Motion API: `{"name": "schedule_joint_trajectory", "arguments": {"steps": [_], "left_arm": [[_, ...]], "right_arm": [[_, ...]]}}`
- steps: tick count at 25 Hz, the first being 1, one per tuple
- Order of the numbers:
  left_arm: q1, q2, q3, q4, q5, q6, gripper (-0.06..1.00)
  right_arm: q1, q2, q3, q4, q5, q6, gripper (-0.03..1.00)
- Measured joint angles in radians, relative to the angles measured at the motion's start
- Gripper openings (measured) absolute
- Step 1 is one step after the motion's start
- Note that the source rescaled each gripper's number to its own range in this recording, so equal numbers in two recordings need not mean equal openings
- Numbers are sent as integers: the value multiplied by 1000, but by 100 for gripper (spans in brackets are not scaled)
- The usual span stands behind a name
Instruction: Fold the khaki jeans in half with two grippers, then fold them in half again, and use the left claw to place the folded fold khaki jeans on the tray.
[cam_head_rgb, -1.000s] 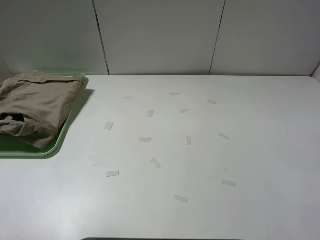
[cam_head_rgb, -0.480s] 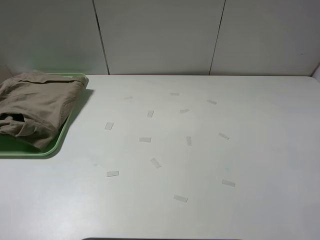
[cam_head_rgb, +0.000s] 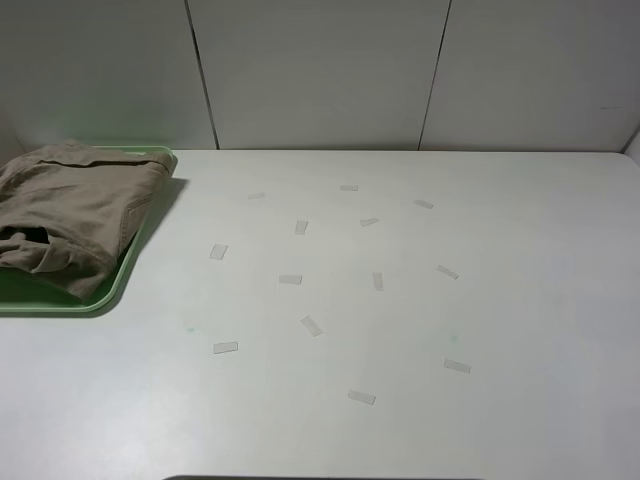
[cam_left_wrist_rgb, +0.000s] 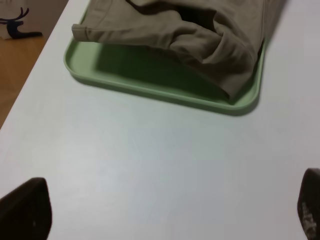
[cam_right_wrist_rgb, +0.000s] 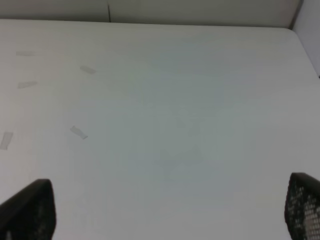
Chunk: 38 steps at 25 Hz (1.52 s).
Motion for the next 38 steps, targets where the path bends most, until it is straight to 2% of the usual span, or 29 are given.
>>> {"name": "schedule_joint_trajectory", "arguments": {"steps": [10,18,21,33,38], "left_arm": [[-22,-1,0,1,1,-1,100],[-205,-1,0,5,1,-1,100],[-245,-1,0,8,1,-1,100],[-249,-1,0,8,1,5,100],[-249,-1,0,-53,1,108,100]], "right_arm": [[0,0,0,0,0,0,100],[0,0,0,0,0,0,100],[0,0,0,0,0,0,100],[0,0,0,0,0,0,100],[0,0,0,0,0,0,100]]}}
